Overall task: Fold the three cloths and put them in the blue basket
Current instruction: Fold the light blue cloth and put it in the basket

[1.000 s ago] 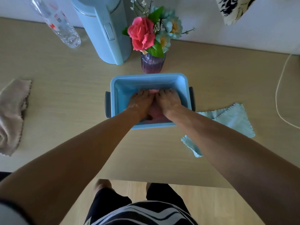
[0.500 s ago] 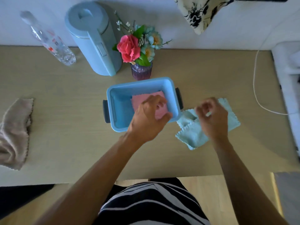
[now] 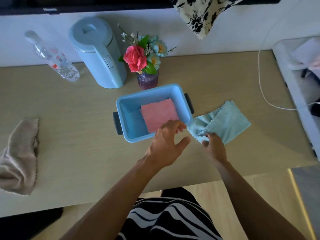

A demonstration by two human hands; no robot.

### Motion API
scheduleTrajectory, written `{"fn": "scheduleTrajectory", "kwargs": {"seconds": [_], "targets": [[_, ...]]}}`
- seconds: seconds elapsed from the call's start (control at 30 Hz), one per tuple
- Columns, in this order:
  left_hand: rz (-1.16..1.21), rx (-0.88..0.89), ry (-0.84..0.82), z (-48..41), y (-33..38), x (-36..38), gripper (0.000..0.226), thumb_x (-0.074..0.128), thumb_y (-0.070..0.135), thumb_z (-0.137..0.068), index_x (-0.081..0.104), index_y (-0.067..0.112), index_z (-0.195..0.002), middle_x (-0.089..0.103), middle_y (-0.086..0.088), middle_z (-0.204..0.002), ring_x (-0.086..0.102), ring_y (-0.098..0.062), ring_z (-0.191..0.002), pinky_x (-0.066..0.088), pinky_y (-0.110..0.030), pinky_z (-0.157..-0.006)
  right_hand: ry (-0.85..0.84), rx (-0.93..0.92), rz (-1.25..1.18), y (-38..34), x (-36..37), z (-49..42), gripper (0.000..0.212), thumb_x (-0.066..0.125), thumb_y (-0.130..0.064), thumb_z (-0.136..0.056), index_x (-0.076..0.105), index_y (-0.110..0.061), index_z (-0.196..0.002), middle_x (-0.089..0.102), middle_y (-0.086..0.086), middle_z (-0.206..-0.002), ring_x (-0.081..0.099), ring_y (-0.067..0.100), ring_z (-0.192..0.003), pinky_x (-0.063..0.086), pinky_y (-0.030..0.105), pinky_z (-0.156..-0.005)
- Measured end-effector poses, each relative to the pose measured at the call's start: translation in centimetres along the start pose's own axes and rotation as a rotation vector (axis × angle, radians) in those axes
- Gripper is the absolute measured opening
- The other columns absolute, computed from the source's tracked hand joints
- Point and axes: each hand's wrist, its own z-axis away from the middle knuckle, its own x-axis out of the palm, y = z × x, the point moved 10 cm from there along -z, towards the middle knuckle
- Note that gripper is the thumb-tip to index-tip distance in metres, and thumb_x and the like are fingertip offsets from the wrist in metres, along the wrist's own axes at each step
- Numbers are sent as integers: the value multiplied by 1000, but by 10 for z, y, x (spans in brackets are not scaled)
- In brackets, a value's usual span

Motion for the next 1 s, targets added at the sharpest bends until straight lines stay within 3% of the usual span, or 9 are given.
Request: {"fn": "scheduleTrajectory", "kwargs": {"seconds": [0.07, 0.23, 0.33, 0.4, 0.57, 0.77, 0.83, 0.93, 1.0], "targets": [[4, 13, -22, 6, 1, -4, 29, 72, 28, -86, 64, 18, -112, 66, 6, -106, 58, -6, -96, 44, -19, -83, 65, 62, -130, -2, -26, 8, 33, 56, -5, -95, 59, 1, -126, 67, 20, -120, 62, 38, -113, 46, 36, -89], [27, 62, -90, 19, 12, -13, 30, 71, 31, -87, 63, 21, -114, 65, 8, -108, 57, -4, -97, 44, -17, -84, 355, 42, -318, -33, -116, 46, 22, 52, -2, -94, 59, -4, -115, 61, 9, -86, 54, 24, -70, 34, 27, -64], [57, 123, -107, 26, 30, -25, 29, 71, 30, -87, 63, 21, -113, 65, 8, -108, 56, -2, -96, 43, -16, -83, 460, -45, -468, -66, -170, 69, 17, 50, -1, -93, 57, -15, -101, 59, 1, -81, 57, -2, -70, 39, 11, -61], [80, 173, -106, 29, 43, -35, 28, 70, 28, -88, 63, 20, -114, 65, 7, -108, 57, -4, -97, 45, -19, -85, 486, -138, -533, -95, -203, 83, 20, 50, 0, -94, 56, -19, -97, 61, 1, -85, 55, -4, -72, 38, 5, -67], [122, 300, -31, 32, 79, -76, 38, 69, 20, -89, 58, 16, -125, 61, 2, -117, 55, -8, -98, 43, -19, -88, 350, -300, -697, -168, -254, 121, 18, 52, -14, -86, 58, -30, -88, 61, -3, -82, 55, 17, -80, 43, 36, -77], [73, 504, -101, 38, 108, -117, 76, 73, 27, -82, 37, 16, -149, 41, -1, -150, 34, -16, -139, 27, -24, -113, 100, -504, -847, -253, -260, 173, 6, 51, -5, -88, 54, -9, -84, 53, 8, -78, 50, 19, -76, 41, 27, -66], [97, 539, -119, 44, 106, -135, 69, 76, 32, -78, 50, 12, -138, 51, -2, -141, 44, -18, -133, 36, -33, -112, 67, -542, -854, -278, -253, 183, 6, 51, -5, -87, 53, -9, -82, 54, 7, -78, 51, 17, -76, 42, 26, -66], [126, 461, -74, 50, 85, -171, 40, 78, 34, -78, 62, 9, -106, 64, -1, -100, 57, -17, -92, 48, -34, -83, -9, -558, -887, -310, -238, 192, 9, 52, -7, -88, 55, -11, -80, 54, 5, -76, 49, 20, -74, 41, 28, -65], [86, 410, -57, 54, 62, -194, 40, 77, 35, -80, 61, 3, -98, 62, -9, -85, 55, -24, -78, 47, -40, -73, -29, -574, -912, -329, -228, 195, 9, 53, -7, -89, 54, -8, -80, 54, 3, -74, 50, 18, -71, 41, 26, -62]]}}
